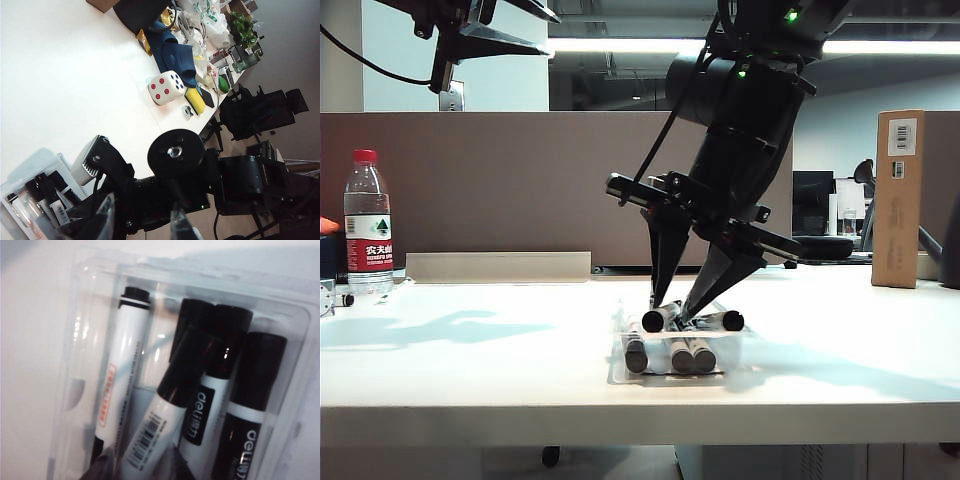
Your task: Pick up the markers scattered on the table and put them into the packaging box, making sure the markers fit the shape of the box's grooves.
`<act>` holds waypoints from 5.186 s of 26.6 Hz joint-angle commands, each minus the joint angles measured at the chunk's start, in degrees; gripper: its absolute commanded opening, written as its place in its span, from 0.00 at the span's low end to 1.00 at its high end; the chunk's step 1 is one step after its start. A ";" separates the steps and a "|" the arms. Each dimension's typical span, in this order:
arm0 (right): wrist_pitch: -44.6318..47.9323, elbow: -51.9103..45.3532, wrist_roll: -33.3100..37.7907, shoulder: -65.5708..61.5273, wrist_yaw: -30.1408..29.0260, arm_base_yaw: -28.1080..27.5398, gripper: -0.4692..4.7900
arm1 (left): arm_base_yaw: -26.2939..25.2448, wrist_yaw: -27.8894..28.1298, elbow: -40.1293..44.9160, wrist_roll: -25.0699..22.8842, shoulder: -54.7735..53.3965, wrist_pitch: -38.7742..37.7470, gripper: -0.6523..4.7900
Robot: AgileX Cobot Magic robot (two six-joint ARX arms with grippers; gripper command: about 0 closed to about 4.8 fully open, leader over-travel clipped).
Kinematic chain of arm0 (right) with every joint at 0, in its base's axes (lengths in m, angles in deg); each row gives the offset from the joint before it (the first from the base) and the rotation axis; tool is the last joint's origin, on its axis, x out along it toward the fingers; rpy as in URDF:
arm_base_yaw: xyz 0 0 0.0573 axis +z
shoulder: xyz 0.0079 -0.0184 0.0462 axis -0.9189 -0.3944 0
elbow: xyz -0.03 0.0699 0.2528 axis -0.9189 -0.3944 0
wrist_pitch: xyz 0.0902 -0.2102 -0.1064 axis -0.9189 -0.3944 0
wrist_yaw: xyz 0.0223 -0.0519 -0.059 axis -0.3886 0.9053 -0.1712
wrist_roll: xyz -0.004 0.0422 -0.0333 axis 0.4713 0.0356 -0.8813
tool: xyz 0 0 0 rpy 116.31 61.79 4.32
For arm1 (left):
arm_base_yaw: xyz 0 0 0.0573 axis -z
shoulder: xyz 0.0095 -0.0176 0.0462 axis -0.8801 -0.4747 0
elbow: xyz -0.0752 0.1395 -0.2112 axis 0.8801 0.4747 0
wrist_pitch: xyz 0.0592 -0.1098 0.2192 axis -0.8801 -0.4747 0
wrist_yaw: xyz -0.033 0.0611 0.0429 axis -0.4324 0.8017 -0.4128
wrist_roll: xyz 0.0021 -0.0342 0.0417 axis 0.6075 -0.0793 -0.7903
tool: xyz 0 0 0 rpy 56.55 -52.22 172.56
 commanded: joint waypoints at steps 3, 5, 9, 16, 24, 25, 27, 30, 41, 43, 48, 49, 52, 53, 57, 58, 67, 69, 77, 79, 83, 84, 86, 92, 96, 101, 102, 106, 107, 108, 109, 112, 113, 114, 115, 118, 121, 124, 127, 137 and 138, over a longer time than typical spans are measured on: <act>1.95 0.39 0.04 0.31 0.20 0.02 0.16 | -0.02 -0.42 -0.11 -0.39 0.37 0.50 0.39; 2.25 0.42 0.04 0.33 0.20 0.00 0.16 | -0.02 -0.44 -0.11 -0.37 0.37 0.48 0.39; 2.21 0.39 0.02 0.33 0.04 0.00 0.17 | -0.02 -0.44 -0.11 -0.37 0.37 0.48 0.39; 2.19 0.42 -0.42 0.35 0.07 -0.11 0.40 | -0.02 -0.44 -0.09 -0.15 0.37 0.46 0.39; 1.33 1.22 -2.36 4.87 0.26 -1.01 0.40 | -0.02 -0.46 -0.09 -1.29 0.46 -0.09 0.39; 0.02 1.49 -3.06 6.91 1.11 -1.51 0.38 | -0.02 -0.37 -0.09 -3.06 0.81 -1.09 0.39; -2.40 1.49 -4.74 9.49 3.61 -1.60 0.24 | -0.02 0.52 -0.09 -6.27 1.57 -3.67 0.27; -6.86 1.44 -8.48 13.99 6.32 -1.49 0.08 | -0.02 8.63 -0.07 -12.17 3.74 -12.55 0.11; -9.31 -7.13 -1.77 32.50 8.41 3.58 0.08 | 0.17 19.08 16.76 -18.95 27.45 -25.22 0.11; -8.98 -9.09 0.00 34.07 9.05 6.29 0.08 | 0.17 19.08 19.93 -17.73 32.09 -25.99 0.11; -9.09 -10.84 3.28 35.93 18.10 15.45 0.08 | 0.17 21.53 24.57 -12.74 43.54 -27.43 0.11; -9.07 -10.84 3.28 36.06 20.22 17.75 0.08 | 0.17 23.41 25.14 -11.56 45.97 -28.00 0.11; -9.09 -11.65 3.21 37.40 27.34 24.50 0.08 | 0.15 32.17 27.69 -7.96 57.48 -29.51 0.11; -9.01 -12.13 3.21 37.92 28.39 25.79 0.08 | 0.15 32.11 28.72 -5.81 61.22 -29.55 0.11; -6.49 -16.13 3.26 42.05 28.74 30.47 0.08 | 0.15 30.16 32.30 -1.27 74.18 -29.53 0.11; -4.94 -17.75 3.32 43.60 28.74 31.32 0.08 | 0.13 30.32 33.05 -1.20 77.59 -29.51 0.11; 6.05 -29.53 5.18 56.92 30.25 31.87 0.08 | -0.22 33.68 33.92 -3.78 87.45 -35.63 0.11; 5.92 -29.73 5.07 57.81 31.23 31.69 0.08 | -0.35 38.07 34.69 -3.80 87.67 -37.66 0.11; 6.01 -29.73 4.96 57.68 31.10 31.82 0.09 | -0.35 43.34 34.69 -3.82 87.58 -39.58 0.11; 6.03 -29.73 4.96 57.77 31.08 31.85 0.09 | -0.35 43.34 34.69 -3.82 87.58 -39.58 0.11; 6.03 -29.73 4.96 57.77 31.08 31.85 0.09 | -0.35 43.34 34.69 -3.82 87.58 -39.56 0.11; 6.03 -29.73 4.96 57.77 31.08 31.85 0.09 | -0.35 43.34 34.69 -3.82 87.58 -39.56 0.11; 6.03 -29.73 4.96 57.77 31.08 31.85 0.09 | -0.35 43.34 34.69 -3.82 87.58 -39.56 0.11; 6.03 -29.73 4.96 57.77 31.08 31.85 0.09 | -0.35 43.39 34.69 -4.42 87.60 -39.54 0.11; 6.03 -29.73 4.96 57.77 31.08 31.85 0.09 | -1.95 47.91 34.97 -17.42 87.58 -33.38 0.11; 6.03 -29.73 4.96 57.77 31.08 31.85 0.09 | -6.82 47.82 39.98 -21.27 87.60 -10.78 0.11; 6.03 -29.73 4.96 57.77 31.08 31.85 0.09 | -7.91 47.84 41.40 -22.71 87.60 -7.93 0.11; 6.03 -29.73 4.94 57.77 31.08 31.85 0.09 | -11.85 49.79 50.62 -24.98 87.67 1.22 0.11; 6.03 -29.73 4.96 57.77 31.08 31.85 0.09 | -12.11 49.83 53.22 -24.50 87.69 2.97 0.11; 6.01 -29.73 4.96 57.77 31.08 31.85 0.09 | -12.07 49.81 55.30 -24.09 87.69 4.55 0.11; 6.05 -29.73 4.96 57.77 31.08 31.85 0.09 | -12.04 49.75 57.90 -23.63 87.69 6.78 0.11; 6.03 -29.73 4.96 57.77 31.08 31.82 0.09 | -12.04 49.79 64.41 -23.28 87.69 12.52 0.11; 6.03 -29.73 4.96 57.77 31.08 31.85 0.09 | -12.04 49.81 66.77 -23.28 87.69 14.71 0.11; 6.03 -29.73 4.96 57.77 31.06 31.82 0.09 | -12.04 49.83 69.00 -23.21 87.69 17.09 0.11; 6.03 -29.73 4.96 57.77 31.08 31.85 0.09 | -12.04 49.81 70.66 -23.02 87.69 18.95 0.11; 6.03 -29.73 4.96 57.77 31.08 31.82 0.09 | -12.04 49.86 75.28 -21.86 87.71 24.13 0.11; 6.03 -29.73 4.96 57.77 31.08 31.82 0.09 | -12.04 50.12 78.90 -19.02 87.71 27.71 0.11; 6.03 -29.73 4.96 57.77 31.08 31.82 0.09 | -12.00 52.50 79.38 -18.78 87.71 27.28 0.11; 6.03 -29.73 4.96 57.77 31.08 31.82 0.09 | -12.00 56.98 79.38 -18.78 87.71 27.50 0.11; 6.03 -29.73 4.94 57.77 31.08 31.82 0.09 | -12.00 60.46 79.38 -19.21 87.71 27.43 0.11; 6.03 -29.73 4.94 57.77 31.08 31.85 0.09 | -12.00 60.46 79.38 -19.21 87.71 27.26 0.11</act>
